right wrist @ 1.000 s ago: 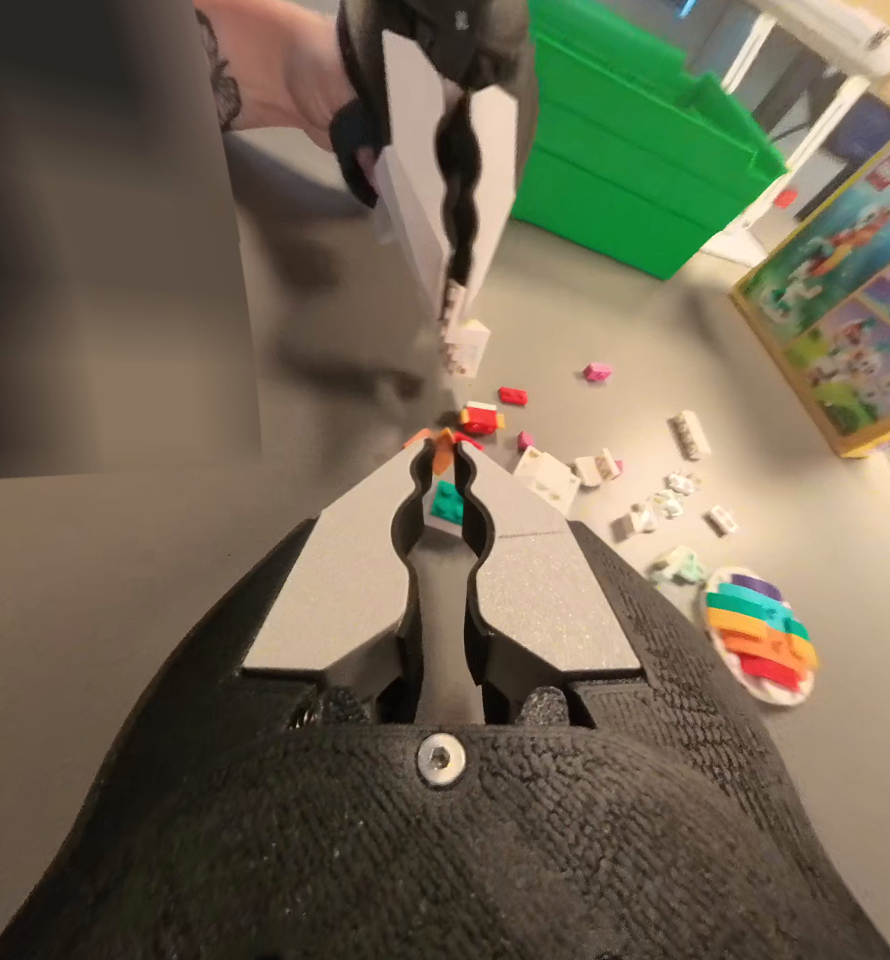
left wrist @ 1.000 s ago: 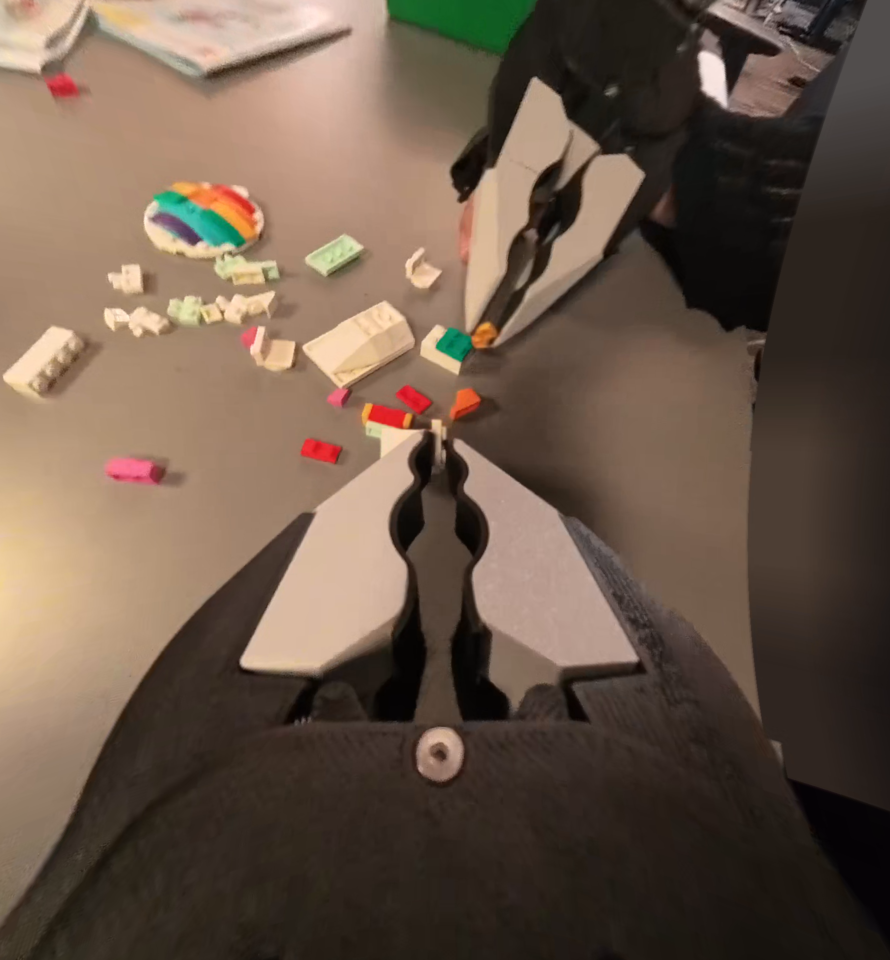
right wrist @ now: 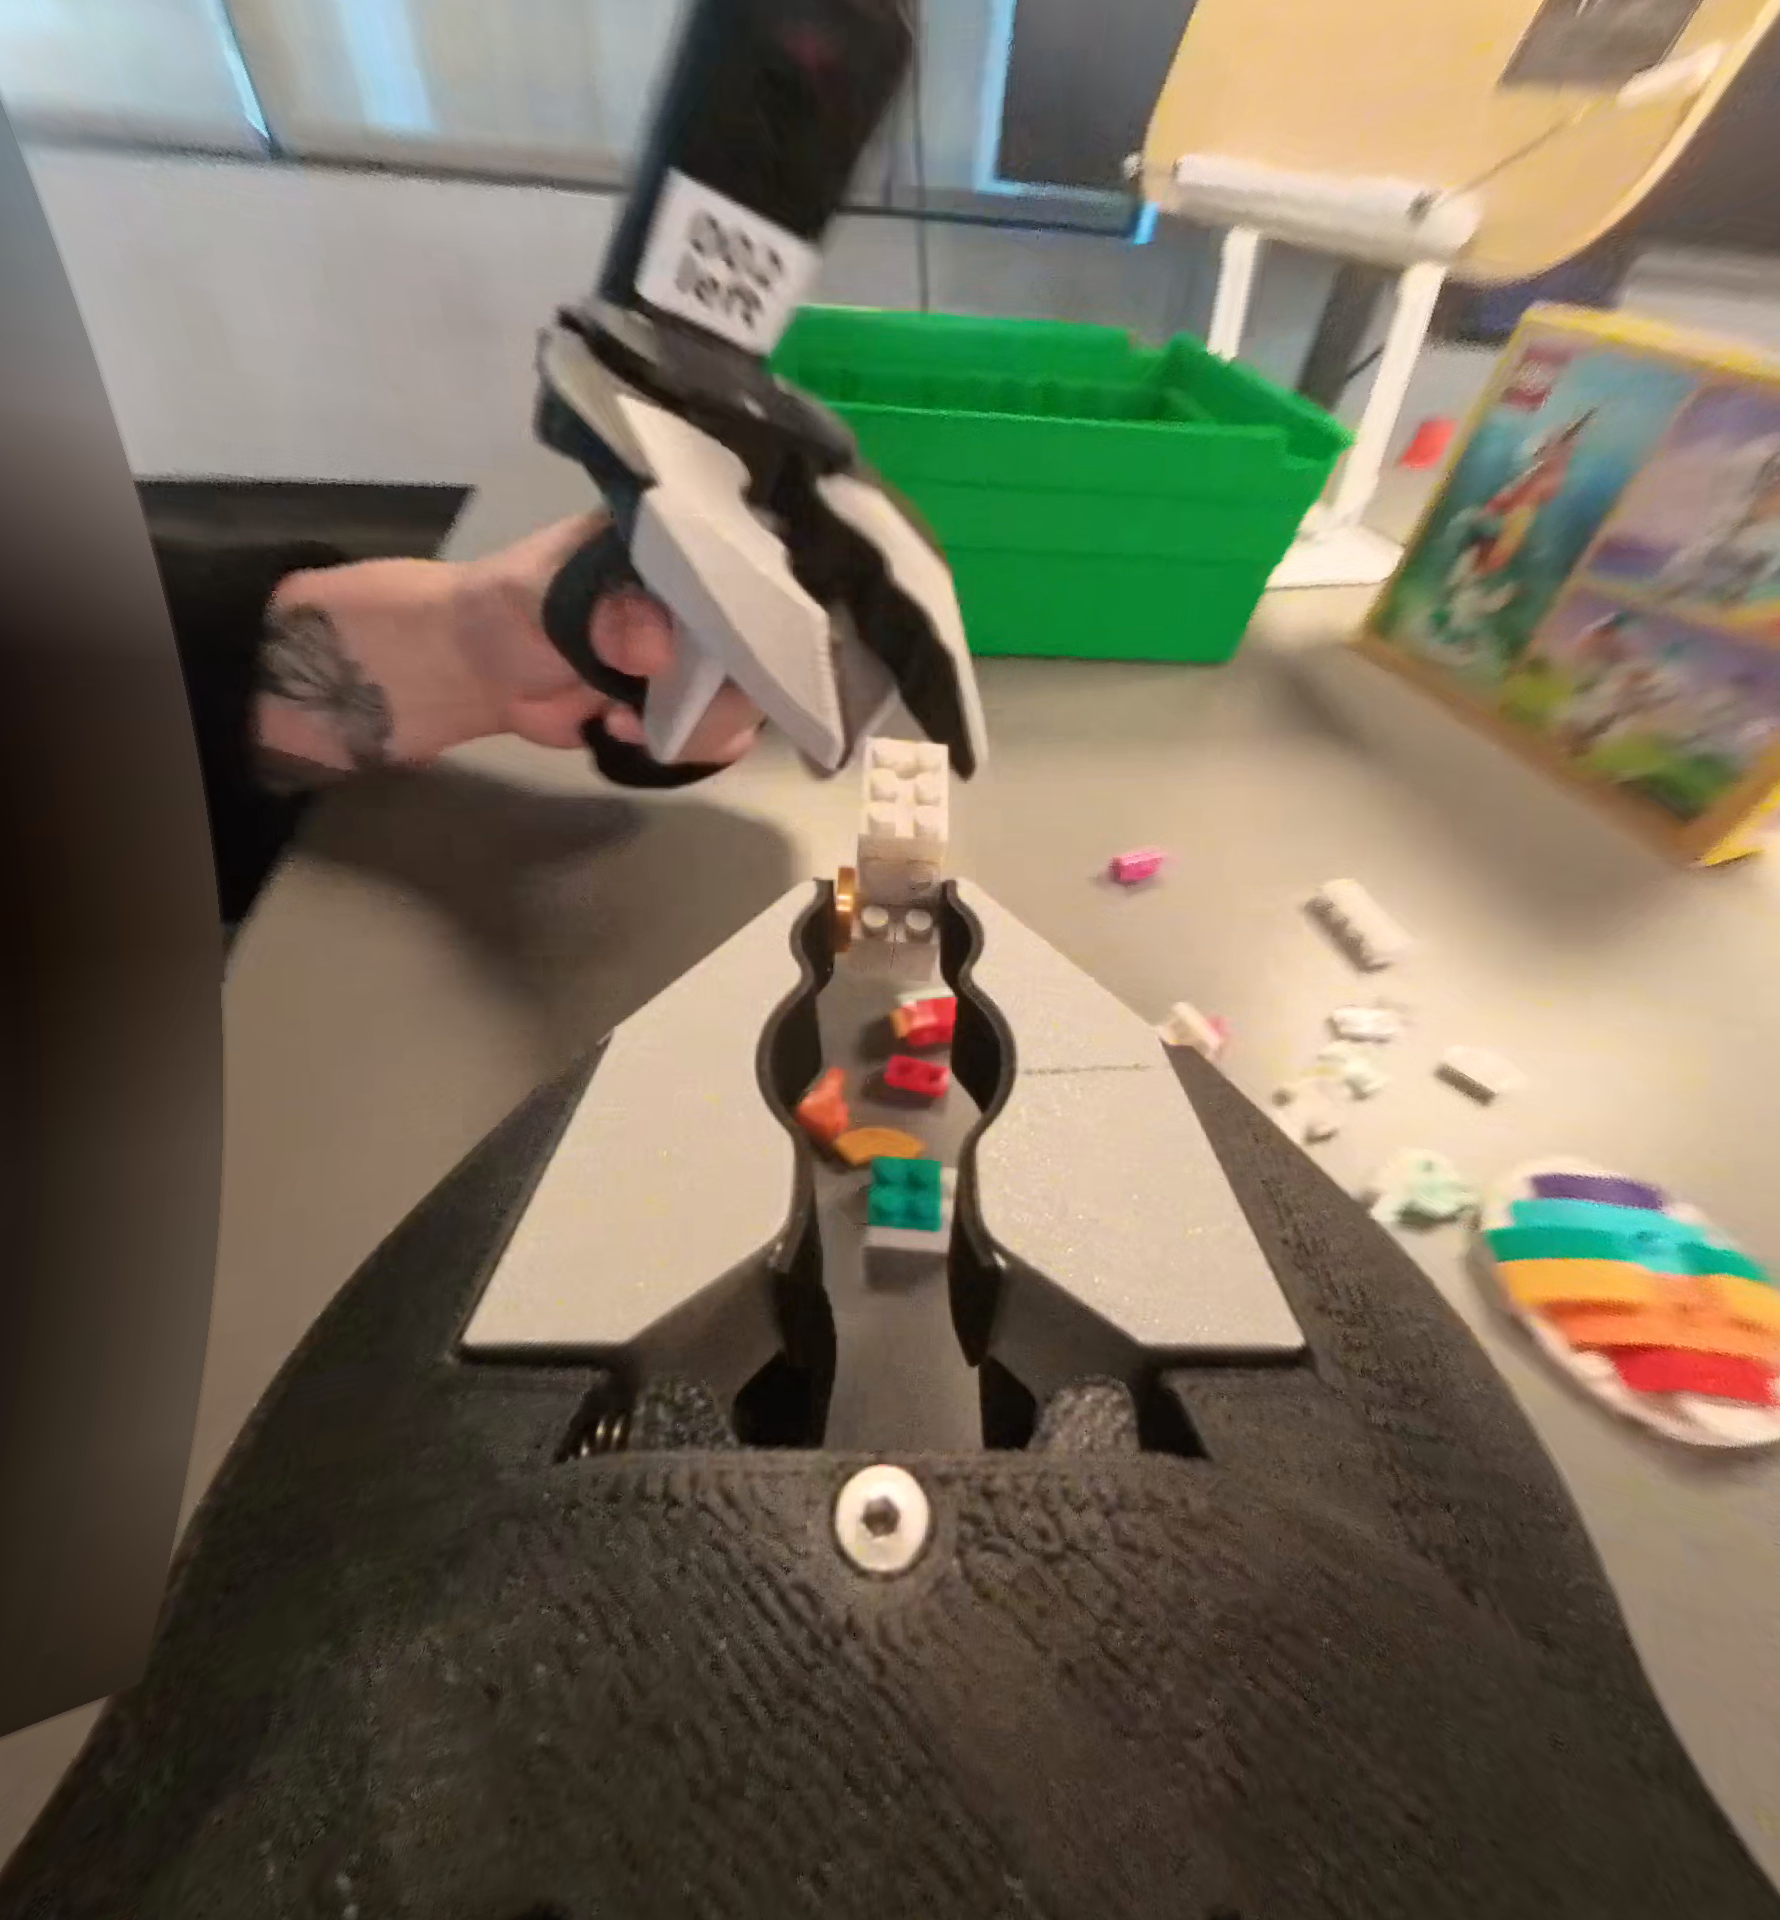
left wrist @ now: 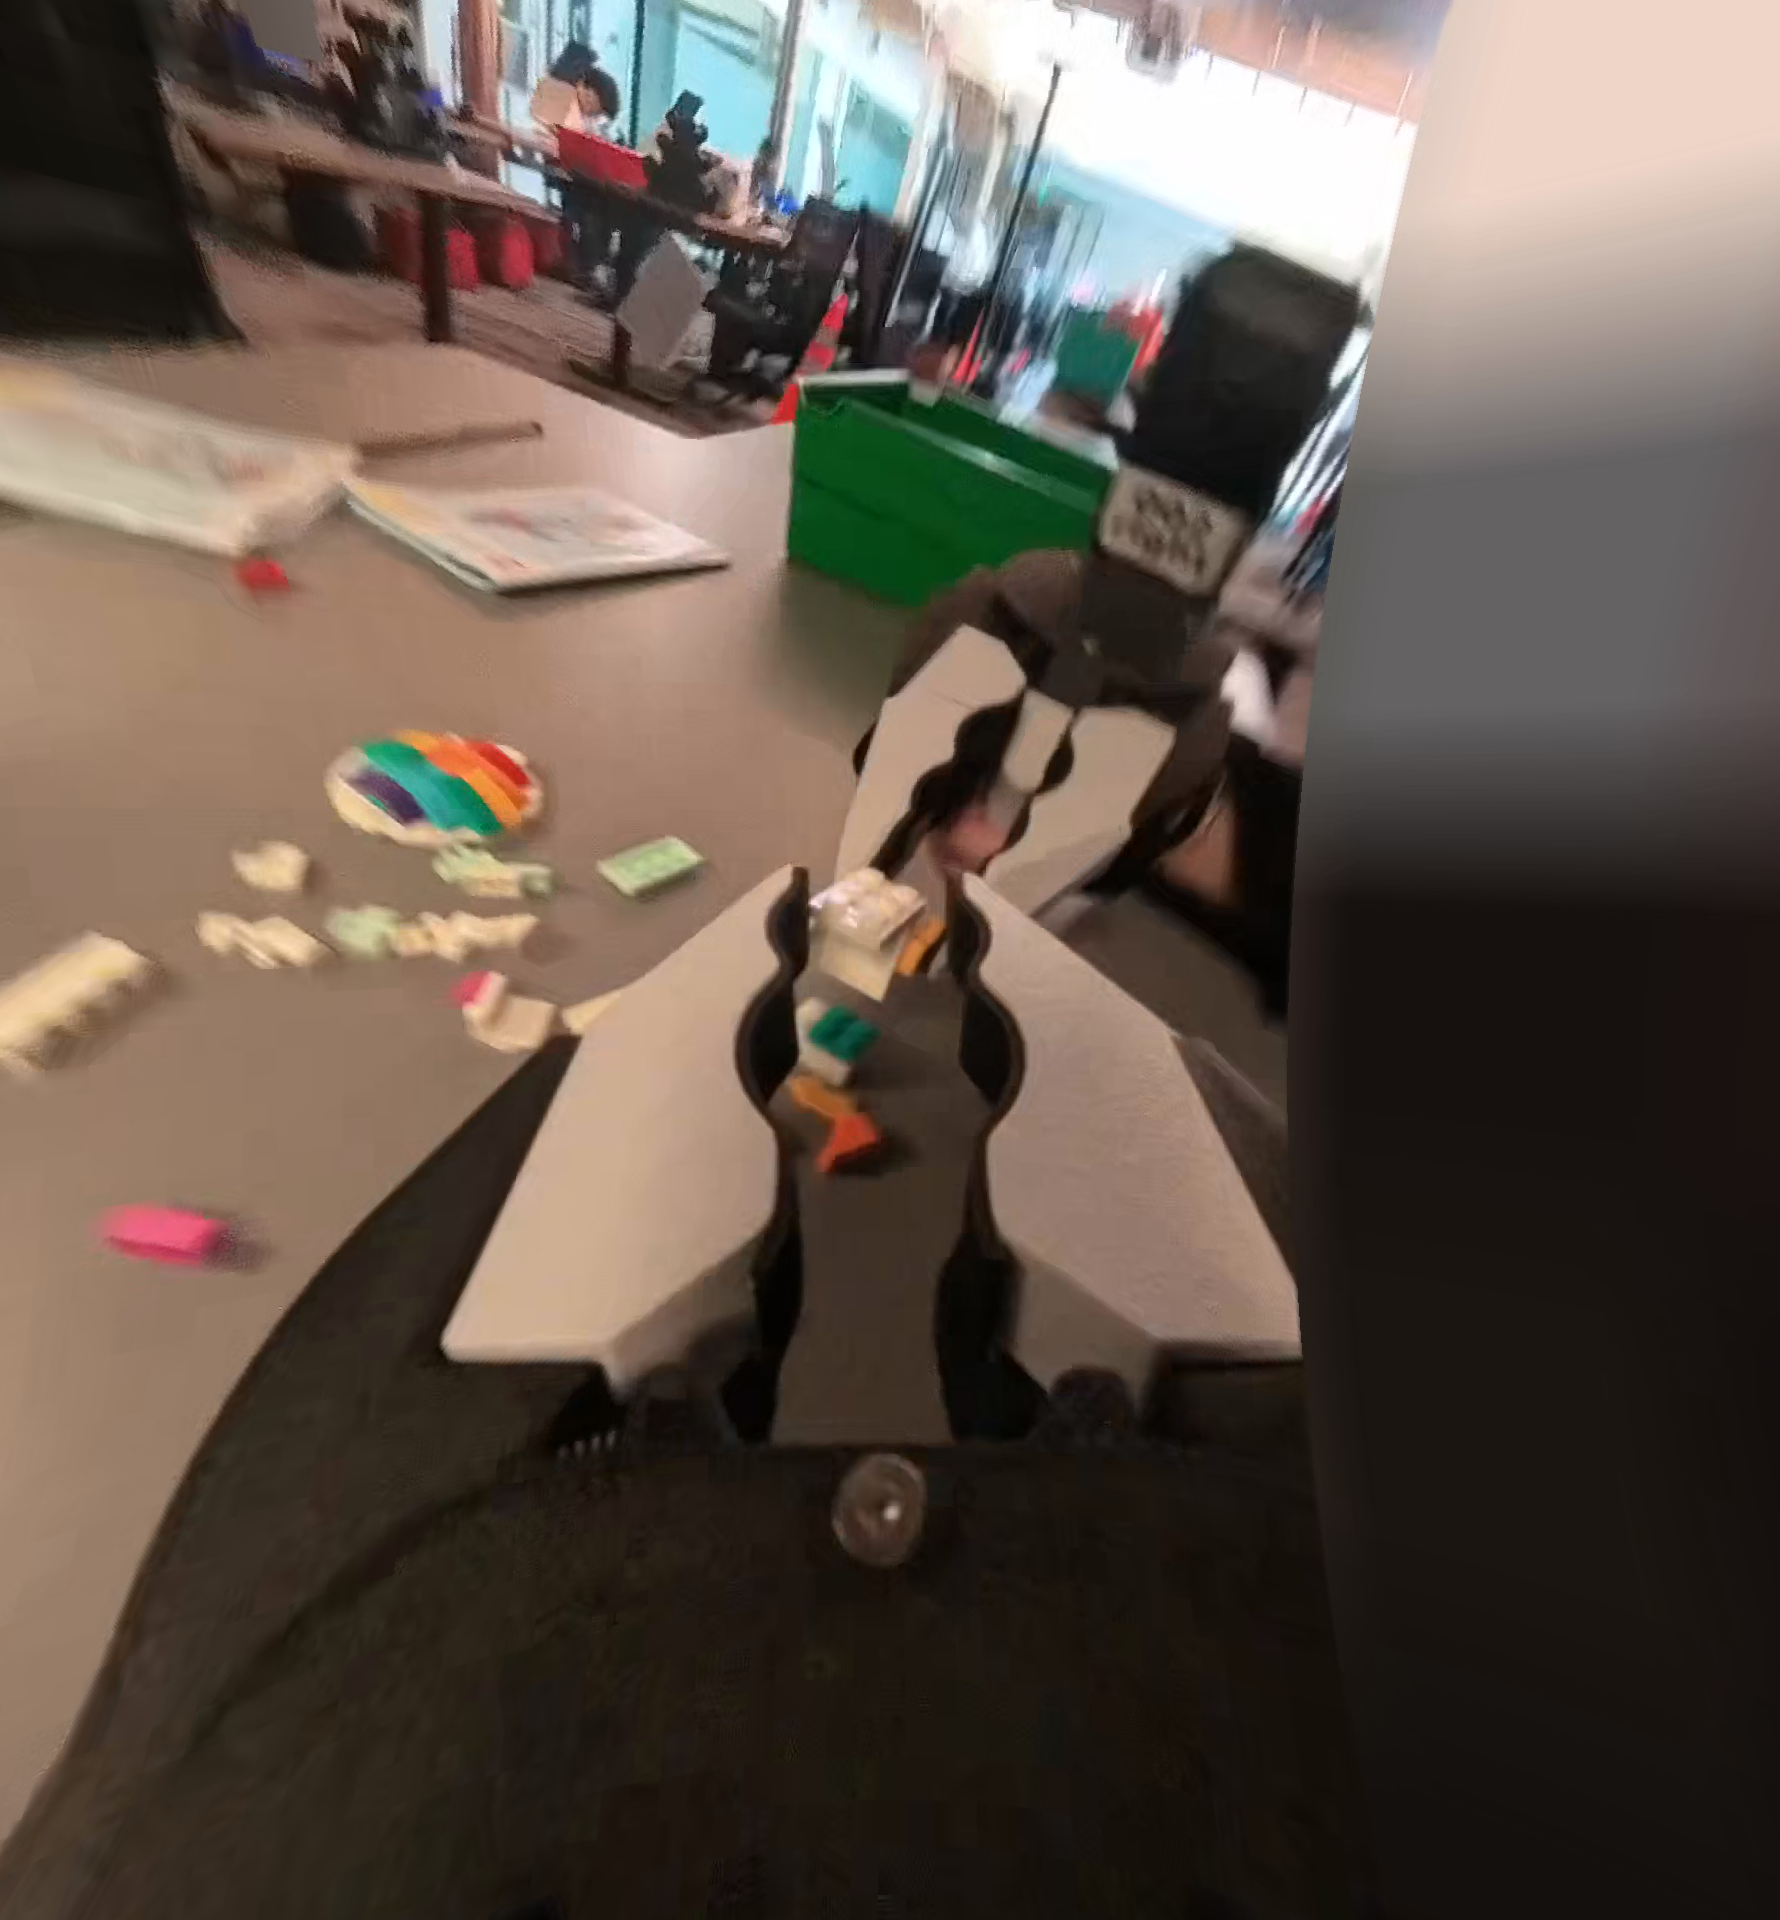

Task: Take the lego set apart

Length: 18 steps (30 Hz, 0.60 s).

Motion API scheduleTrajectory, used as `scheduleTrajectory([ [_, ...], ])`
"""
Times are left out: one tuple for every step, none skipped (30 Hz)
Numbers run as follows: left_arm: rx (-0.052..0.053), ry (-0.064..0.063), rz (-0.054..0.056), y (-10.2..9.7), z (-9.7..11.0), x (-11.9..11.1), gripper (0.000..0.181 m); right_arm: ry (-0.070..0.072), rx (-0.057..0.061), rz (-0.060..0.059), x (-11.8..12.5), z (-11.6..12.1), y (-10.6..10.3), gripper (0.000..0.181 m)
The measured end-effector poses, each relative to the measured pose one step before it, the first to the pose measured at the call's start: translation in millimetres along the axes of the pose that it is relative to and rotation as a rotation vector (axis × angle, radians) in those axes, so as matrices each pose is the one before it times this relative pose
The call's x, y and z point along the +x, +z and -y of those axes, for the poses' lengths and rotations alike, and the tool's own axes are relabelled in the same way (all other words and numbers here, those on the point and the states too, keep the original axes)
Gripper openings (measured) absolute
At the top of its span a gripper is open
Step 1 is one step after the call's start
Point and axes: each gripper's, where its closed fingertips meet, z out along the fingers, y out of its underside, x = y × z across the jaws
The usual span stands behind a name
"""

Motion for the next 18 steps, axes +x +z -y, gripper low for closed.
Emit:
scheduleTrajectory([
  [-0.042, 0.153, 0.0409, -1.31, -1.61, 4.36, 0.024, 0.05, -0.0095, 0.0338, -1.76, -3.12, -0.89, 0.018],
  [-0.0506, 0.1563, 0.0525, -1.74, -2.76, 2.78, 0.018, 0.0417, -0.0096, 0.0258, -1.1, -2.9, -0.63, 0.018],
  [-0.0583, 0.1464, 0.0566, -1.22, -4.07, 0.75, 0.016, 0.0352, -0.0096, 0.0253, -1.46, -2.48, -0.43, 0.018],
  [-0.06, 0.1215, 0.0353, 0.24, -5.09, 1.67, 0.015, 0.0332, -0.0091, 0.0254, -2.0, -2.12, -0.1, 0.018],
  [-0.0596, 0.0814, 0.0173, 2.07, -5.65, 2.01, 0.016, 0.0313, -0.0054, 0.0215, -1.74, -1.3, 0.29, 0.018],
  [-0.0491, 0.0495, -0.0011, 3.4, -4.78, 3.24, 0.017, 0.0268, -0.0044, 0.0207, -1.85, -1.12, 0.5, 0.018],
  [-0.0346, 0.0366, 0.0042, 3.75, -3.41, 2.0, 0.019, 0.0197, -0.0109, 0.0155, -1.29, -2.16, 0.65, 0.018],
  [-0.0238, 0.0434, -0.0039, 3.44, -2.61, 3.15, 0.019, 0.0132, -0.0162, 0.0068, -0.23, -3.11, 0.71, 0.018],
  [-0.0238, 0.0434, -0.008, 3.26, -2.68, 3.63, 0.019, 0.0079, -0.0167, 0.0009, 0.28, -3.29, 0.78, 0.018],
  [-0.0245, 0.0436, 0.0058, 2.76, -2.59, 1.6, 0.017, 0.0045, -0.0125, -0.0013, 0.58, -2.33, 0.36, 0.019],
  [-0.0236, 0.0391, 0.0187, 2.36, -2.31, -0.69, 0.011, 0.0031, -0.0027, 0.001, 0.03, -0.45, -0.07, 0.019],
  [-0.0215, 0.0306, 0.0215, 2.13, -1.95, -1.71, 0.01, 0.0024, 0.0029, -0.0096, 1.57, 0.39, -0.17, 0.019],
  [-0.0222, 0.0203, 0.0313, 2.2, -1.92, -3.95, 0.009, -0.0018, 0.0089, -0.0253, 3.84, 1.49, -0.51, 0.019],
  [-0.0311, 0.0025, 0.0262, 2.99, -3.94, -4.06, 0.004, -0.0164, 0.0164, -0.0368, 4.87, 2.88, -0.78, 0.019],
  [-0.0568, -0.0278, 0.0025, 4.84, -7.86, -1.98, 0.004, -0.0443, 0.0104, -0.0509, 5.31, 2.33, -0.82, 0.021],
  [-0.0635, -0.0447, -0.0068, 5.83, -9.81, -1.74, 0.004, -0.0757, -0.0103, -0.0636, 5.7, -0.29, -0.45, 0.024],
  [-0.0456, -0.0445, -0.0123, 5.71, -8.11, -0.89, 0.004, -0.1015, -0.0316, -0.0699, 5.37, -3.25, 0.18, 0.028],
  [-0.0289, -0.0447, -0.0151, 4.68, -6.04, -0.38, 0.004, -0.1174, -0.0409, -0.0625, 3.15, -4.36, 1.09, 0.027],
])
